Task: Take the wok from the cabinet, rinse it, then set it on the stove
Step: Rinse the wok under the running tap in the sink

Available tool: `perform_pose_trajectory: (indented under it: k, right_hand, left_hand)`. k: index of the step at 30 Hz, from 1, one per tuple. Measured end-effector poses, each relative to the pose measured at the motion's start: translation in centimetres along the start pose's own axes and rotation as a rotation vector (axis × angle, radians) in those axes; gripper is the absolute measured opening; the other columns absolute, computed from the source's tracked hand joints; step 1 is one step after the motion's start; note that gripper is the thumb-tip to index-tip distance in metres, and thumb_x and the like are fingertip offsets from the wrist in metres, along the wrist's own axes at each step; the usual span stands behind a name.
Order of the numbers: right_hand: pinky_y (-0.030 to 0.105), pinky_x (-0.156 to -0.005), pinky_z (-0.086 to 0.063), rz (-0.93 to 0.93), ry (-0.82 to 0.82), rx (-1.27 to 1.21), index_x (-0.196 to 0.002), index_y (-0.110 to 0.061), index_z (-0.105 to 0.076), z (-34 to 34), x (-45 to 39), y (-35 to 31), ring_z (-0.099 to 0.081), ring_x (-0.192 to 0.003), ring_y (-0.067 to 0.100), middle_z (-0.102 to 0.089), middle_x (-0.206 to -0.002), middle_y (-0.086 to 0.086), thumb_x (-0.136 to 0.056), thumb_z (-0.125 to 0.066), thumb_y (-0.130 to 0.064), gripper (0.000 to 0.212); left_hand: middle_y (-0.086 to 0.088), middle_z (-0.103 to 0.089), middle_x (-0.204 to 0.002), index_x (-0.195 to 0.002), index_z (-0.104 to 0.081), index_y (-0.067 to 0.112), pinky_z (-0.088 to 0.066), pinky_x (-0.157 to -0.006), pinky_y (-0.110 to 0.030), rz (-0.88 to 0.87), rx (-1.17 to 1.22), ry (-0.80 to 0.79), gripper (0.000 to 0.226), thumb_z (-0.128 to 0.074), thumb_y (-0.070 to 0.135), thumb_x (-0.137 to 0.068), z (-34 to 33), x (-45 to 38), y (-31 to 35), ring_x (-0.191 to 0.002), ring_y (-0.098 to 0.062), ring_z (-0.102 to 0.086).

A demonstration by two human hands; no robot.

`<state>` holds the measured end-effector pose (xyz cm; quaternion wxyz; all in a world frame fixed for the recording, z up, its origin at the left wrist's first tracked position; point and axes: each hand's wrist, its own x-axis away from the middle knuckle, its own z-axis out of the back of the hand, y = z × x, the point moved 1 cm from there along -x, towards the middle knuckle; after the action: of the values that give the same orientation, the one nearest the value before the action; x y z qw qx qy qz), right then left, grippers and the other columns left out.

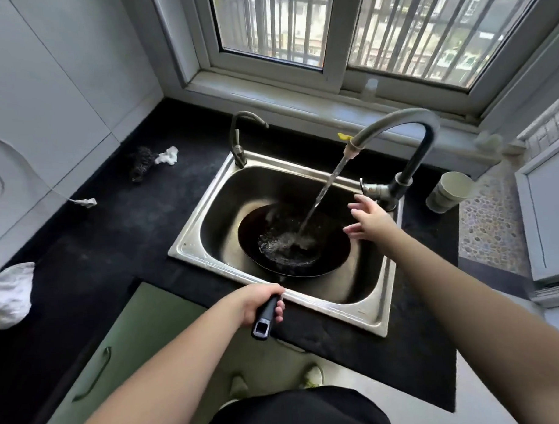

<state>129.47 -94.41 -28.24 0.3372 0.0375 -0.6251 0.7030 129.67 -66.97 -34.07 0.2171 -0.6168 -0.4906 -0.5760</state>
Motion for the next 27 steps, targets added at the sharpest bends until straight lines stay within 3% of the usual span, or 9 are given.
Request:
perform_pose_trajectory:
  k: [3,7,15,20,23,27]
  right_hand:
    - [0.028,-0.063,-0.056,-0.036,-0.023,-0.086,-0.155,-0.022,-0.015,-0.1,-2.1,-1.1,-0.068,-0.077,0.02,-0.027,-0.156,0.003,-0.102,-0.038,-0.007,0.059]
    - [0.03,-0.068,-0.055,-0.108,-0.043,-0.161,-0.155,-0.026,-0.012,-0.9,-3.4,-1.3,-0.067,-0.082,0.02,-0.034,-0.15,0.013,-0.101,-0.038,-0.004,0.064]
    - [0.031,-0.074,-0.056,-0.094,-0.015,-0.343,-0.155,-0.032,-0.004,-1.5,-3.9,-1.0,-0.068,-0.091,0.021,-0.028,-0.153,0.015,-0.099,-0.039,-0.001,0.073]
    - [0.04,-0.094,-0.052,-0.062,0.015,-0.481,-0.155,-0.029,-0.006,-0.9,-3.9,-1.3,-0.066,-0.09,0.019,-0.036,-0.142,0.005,-0.1,-0.038,-0.001,0.069]
    - [0.032,-0.076,-0.055,-0.021,0.083,-0.619,-0.155,-0.022,-0.012,0.4,-4.4,-2.1,-0.065,-0.087,0.018,-0.033,-0.139,-0.001,-0.101,-0.037,0.0,0.063]
    - [0.029,-0.061,-0.057,-0.093,0.157,-0.761,-0.146,-0.017,-0.035,1.5,-5.2,-3.1,-0.07,-0.08,0.019,-0.052,-0.117,0.005,-0.1,-0.042,-0.002,0.05]
  left_hand:
    - [0.003,-0.043,-0.048,-0.074,-0.042,0.014,-0.04,-0.038,-0.015,-0.014,-0.02,0.029,0.027,-0.041,0.022,-0.1,-0.2,0.4,0.0,-0.033,-0.007,-0.041]
    - [0.005,-0.043,-0.044,-0.075,-0.042,0.015,-0.037,-0.038,-0.014,-0.027,-0.079,0.073,0.027,-0.041,0.023,-0.101,-0.5,1.0,0.0,-0.032,-0.006,-0.038]
    - [0.007,-0.04,-0.041,-0.074,-0.04,0.017,-0.035,-0.036,-0.014,-0.064,-0.14,0.129,0.026,-0.048,0.019,-0.098,-0.9,1.4,-0.1,-0.03,-0.004,-0.036]
    - [0.008,-0.04,-0.041,-0.081,-0.044,0.017,-0.035,-0.035,-0.014,-0.056,-0.136,0.127,0.018,-0.048,0.015,-0.098,-0.8,1.3,-0.3,-0.031,-0.002,-0.036]
    - [0.008,-0.041,-0.043,-0.08,-0.045,0.016,-0.037,-0.037,-0.015,-0.035,-0.146,0.11,0.018,-0.05,0.014,-0.098,-0.6,1.4,-0.2,-0.032,-0.002,-0.037]
    - [0.008,-0.044,-0.048,-0.081,-0.047,0.017,-0.044,-0.041,-0.018,0.003,-0.066,0.029,0.017,-0.053,0.016,-0.097,0.0,1.8,-0.2,-0.036,-0.002,-0.041]
